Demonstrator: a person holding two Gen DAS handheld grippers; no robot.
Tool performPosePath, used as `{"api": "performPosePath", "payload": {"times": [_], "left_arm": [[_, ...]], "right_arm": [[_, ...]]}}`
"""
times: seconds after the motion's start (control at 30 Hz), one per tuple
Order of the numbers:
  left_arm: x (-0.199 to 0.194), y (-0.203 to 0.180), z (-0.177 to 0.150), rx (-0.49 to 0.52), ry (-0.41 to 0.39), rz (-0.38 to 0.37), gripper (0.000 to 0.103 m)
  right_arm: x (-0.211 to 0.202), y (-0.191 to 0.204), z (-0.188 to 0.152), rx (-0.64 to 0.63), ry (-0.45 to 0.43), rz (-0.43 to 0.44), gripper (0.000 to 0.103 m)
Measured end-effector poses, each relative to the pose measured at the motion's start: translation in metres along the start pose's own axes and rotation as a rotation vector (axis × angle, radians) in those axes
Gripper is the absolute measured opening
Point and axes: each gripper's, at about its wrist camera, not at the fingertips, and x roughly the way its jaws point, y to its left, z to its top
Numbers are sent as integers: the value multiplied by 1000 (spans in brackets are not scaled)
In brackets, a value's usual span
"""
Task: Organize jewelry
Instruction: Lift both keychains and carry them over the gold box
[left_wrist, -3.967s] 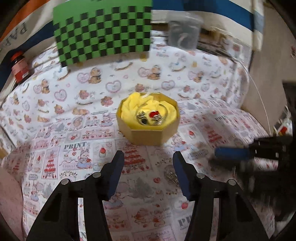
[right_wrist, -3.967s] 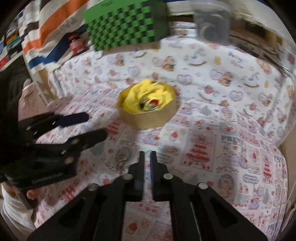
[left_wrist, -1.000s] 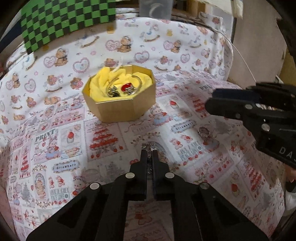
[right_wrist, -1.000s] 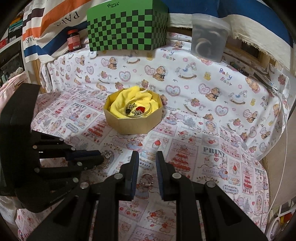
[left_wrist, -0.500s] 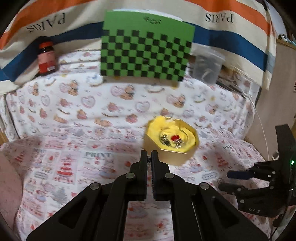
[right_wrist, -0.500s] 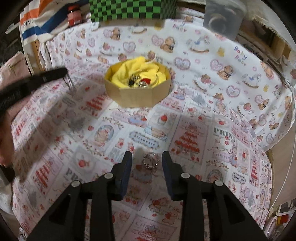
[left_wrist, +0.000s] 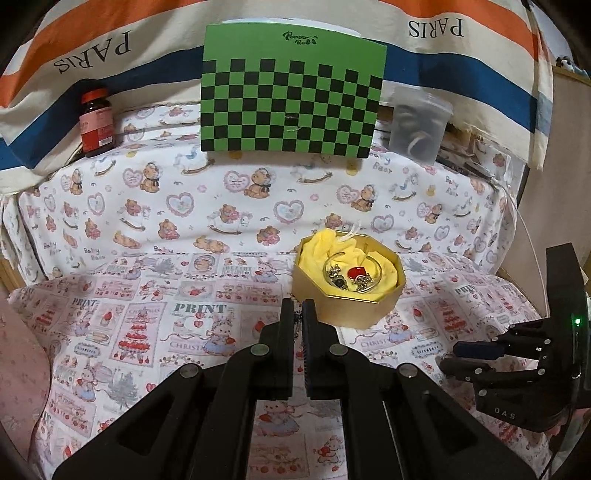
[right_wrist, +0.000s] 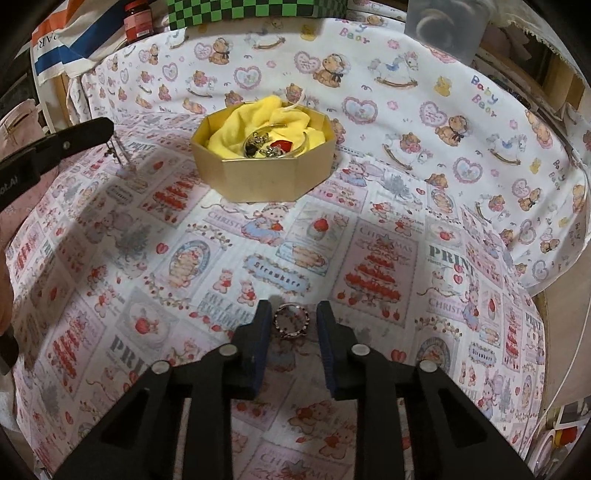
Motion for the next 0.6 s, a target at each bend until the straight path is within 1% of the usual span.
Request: {"api": "performPosePath", "payload": {"times": [0.17,0.3,0.33,0.4,0.5,0.6], "left_arm": [[-1,-1,0,11,-7,14,3],[-9,-3,0,26,-58,77,3],[-12,-3,0,29,-74,81,3],[-19,-2,2,25,-99,80,3],[-31,-2,7,2,-126,48,3],[-48,-5,17,1,-169,40,3]], "right_arm": [[0,3,0,-16,-13,-19,18],[-3,2,1,-13,-41,-30,18],[-6,2,2,-11,-54,-31,18],[-13,2,3,-4,-90,-22,18],[-24,2,5,8,-141,-1,18],[-35,1,8,24,-182,22,18]]}}
